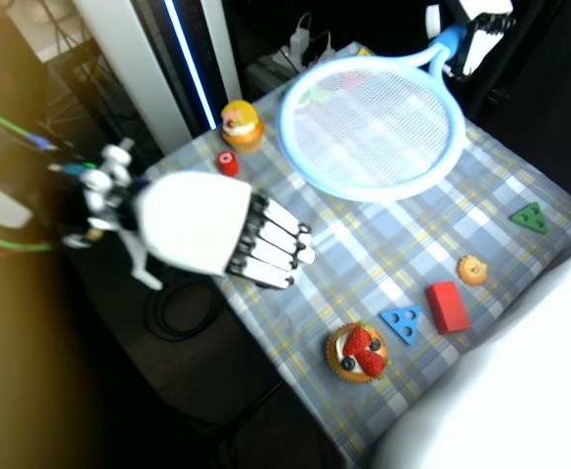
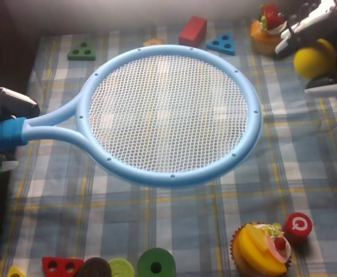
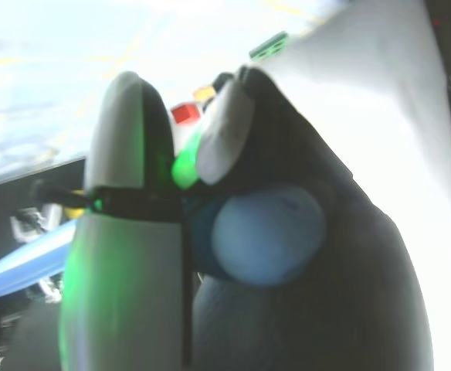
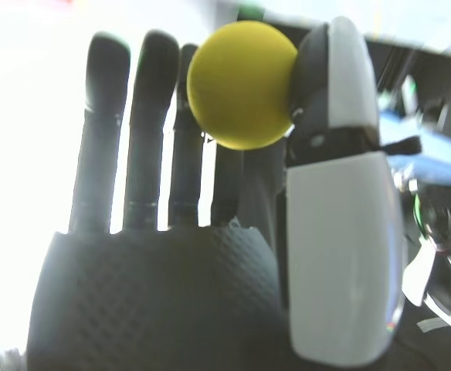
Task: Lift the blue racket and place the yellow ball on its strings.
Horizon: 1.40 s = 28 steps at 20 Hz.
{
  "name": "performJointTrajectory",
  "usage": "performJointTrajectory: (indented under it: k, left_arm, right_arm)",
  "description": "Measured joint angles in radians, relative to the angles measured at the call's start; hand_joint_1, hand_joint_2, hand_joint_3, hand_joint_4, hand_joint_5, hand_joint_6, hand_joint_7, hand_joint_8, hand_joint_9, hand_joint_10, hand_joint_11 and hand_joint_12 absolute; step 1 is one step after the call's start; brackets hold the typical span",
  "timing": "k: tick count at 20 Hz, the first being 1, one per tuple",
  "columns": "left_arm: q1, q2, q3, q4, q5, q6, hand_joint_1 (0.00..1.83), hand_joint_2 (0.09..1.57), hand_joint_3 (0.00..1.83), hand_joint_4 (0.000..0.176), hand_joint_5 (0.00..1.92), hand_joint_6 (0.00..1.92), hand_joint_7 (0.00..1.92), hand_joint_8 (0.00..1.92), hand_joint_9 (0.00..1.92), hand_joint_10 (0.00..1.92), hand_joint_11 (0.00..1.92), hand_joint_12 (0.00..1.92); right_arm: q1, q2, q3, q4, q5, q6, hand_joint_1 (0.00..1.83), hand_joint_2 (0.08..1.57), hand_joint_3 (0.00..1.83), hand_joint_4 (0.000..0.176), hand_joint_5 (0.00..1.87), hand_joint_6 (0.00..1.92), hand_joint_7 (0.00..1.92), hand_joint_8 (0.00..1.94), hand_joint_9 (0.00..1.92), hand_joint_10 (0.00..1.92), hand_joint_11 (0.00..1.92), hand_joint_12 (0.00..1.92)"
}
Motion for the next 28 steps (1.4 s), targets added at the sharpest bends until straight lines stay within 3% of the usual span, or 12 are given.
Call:
performJointTrajectory:
  k: [1, 3, 5, 7, 10, 11, 12, 13, 15, 17, 20, 28]
  left_arm:
    - [-0.003, -0.007, 0.006, -0.003, 0.005, 0.0, 1.73, 1.15, 0.0, 0.176, 0.8, 1.92, 1.17, 1.92, 1.5, 1.92, 1.6, 1.92]
    - [-0.012, -0.024, 0.02, -0.008, 0.024, 0.002, 1.71, 1.18, 0.02, 0.176, 0.78, 1.92, 1.15, 1.92, 1.46, 1.92, 1.57, 1.92]
    - [-0.028, -0.042, 0.035, -0.01, 0.053, 0.003, 1.76, 1.15, 0.0, 0.176, 0.79, 1.92, 1.13, 1.92, 1.44, 1.92, 1.56, 1.92]
    - [-0.045, -0.057, 0.042, -0.001, 0.063, 0.004, 1.8, 1.09, 0.0, 0.16, 0.8, 1.92, 1.11, 1.92, 1.4, 1.92, 1.54, 1.92]
    - [-0.061, -0.072, 0.051, 0.021, 0.071, 0.003, 1.83, 1.11, 0.0, 0.158, 0.83, 1.92, 1.17, 1.92, 1.47, 1.92, 1.6, 1.92]
    - [-0.075, -0.072, 0.053, 0.034, 0.077, 0.003, 1.83, 1.09, 0.0, 0.161, 0.86, 1.92, 1.19, 1.92, 1.51, 1.92, 1.62, 1.92]
    - [-0.078, -0.072, 0.054, 0.039, 0.076, 0.002, 1.83, 1.09, 0.0, 0.161, 0.86, 1.92, 1.19, 1.92, 1.51, 1.92, 1.62, 1.92]
    - [-0.089, -0.072, 0.054, 0.046, 0.076, 0.006, 1.83, 1.11, 0.0, 0.163, 0.85, 1.92, 1.18, 1.92, 1.51, 1.92, 1.62, 1.92]
    - [-0.095, -0.076, 0.052, 0.068, 0.06, 0.003, 1.83, 1.12, 0.0, 0.168, 0.84, 1.92, 1.2, 1.92, 1.54, 1.92, 1.65, 1.92]
    - [-0.094, -0.077, 0.04, 0.072, 0.056, 0.003, 1.79, 1.13, 0.0, 0.168, 0.83, 1.92, 1.19, 1.92, 1.55, 1.92, 1.65, 1.92]
    - [-0.097, -0.065, 0.028, 0.095, 0.043, 0.005, 1.82, 1.15, 0.02, 0.165, 0.86, 1.92, 1.2, 1.92, 1.56, 1.92, 1.65, 1.92]
    - [-0.097, -0.05, 0.011, 0.106, -0.003, 0.003, 1.83, 1.12, 0.0, 0.139, 0.91, 1.92, 1.19, 1.92, 1.56, 1.92, 1.65, 1.92]
  right_arm:
    - [0.009, 0.002, -0.004, -0.012, 0.026, -0.004, 1.24, 1.08, 0.0, 0.029, 1.07, 0.84, 1.05, 0.87, 1.02, 0.5, 0.79, 1.03]
    - [0.068, 0.001, -0.008, -0.066, 0.054, -0.005, 1.24, 1.08, 0.0, 0.0, 1.13, 0.65, 1.02, 1.01, 1.08, 0.45, 0.82, 0.99]
    - [0.133, -0.012, -0.015, -0.134, 0.092, 0.006, 1.26, 1.06, 0.0, 0.0, 1.2, 0.47, 1.06, 1.01, 1.13, 0.43, 0.86, 1.03]
    - [0.167, -0.05, -0.008, -0.227, 0.09, 0.053, 1.28, 1.05, 0.0, 0.0, 1.35, 0.12, 1.05, 1.09, 1.14, 0.61, 0.96, 1.12]
    - [0.216, -0.123, 0.016, -0.383, 0.036, 0.15, 1.28, 1.07, 0.0, 0.0, 1.39, 0.02, 0.95, 1.23, 1.05, 0.72, 0.91, 1.1]
    - [0.223, -0.134, 0.022, -0.427, 0.016, 0.191, 1.28, 1.04, 0.0, 0.0, 1.37, 0.06, 1.09, 0.98, 1.07, 0.72, 0.94, 1.15]
    - [0.223, -0.133, 0.022, -0.432, 0.012, 0.195, 1.28, 1.04, 0.0, 0.0, 1.37, 0.06, 1.09, 0.98, 1.07, 0.72, 0.94, 1.15]
    - [0.223, -0.133, 0.022, -0.453, -0.002, 0.2, 1.21, 1.03, 0.0, 0.0, 1.22, 0.51, 0.99, 0.56, 1.06, 0.57, 0.88, 1.1]
    - [0.223, -0.134, 0.021, -0.466, -0.017, 0.201, 0.99, 1.03, 0.0, 0.0, 0.89, 0.06, 0.92, 0.21, 0.91, 0.39, 0.72, 1.09]
    - [0.223, -0.133, 0.019, -0.464, -0.02, 0.202, 0.84, 1.05, 0.0, 0.0, 0.67, 0.0, 0.75, 0.04, 0.75, 0.22, 0.42, 1.19]
    - [0.223, -0.134, 0.004, -0.455, -0.016, 0.203, 0.7, 1.07, 0.0, 0.0, 0.45, 0.0, 0.54, 0.0, 0.56, 0.04, 0.14, 1.2]
    - [0.2, -0.099, -0.002, -0.359, 0.014, 0.195, 0.62, 1.13, 0.0, 0.0, 0.44, 0.0, 0.55, 0.0, 0.56, 0.0, 0.2, 0.89]
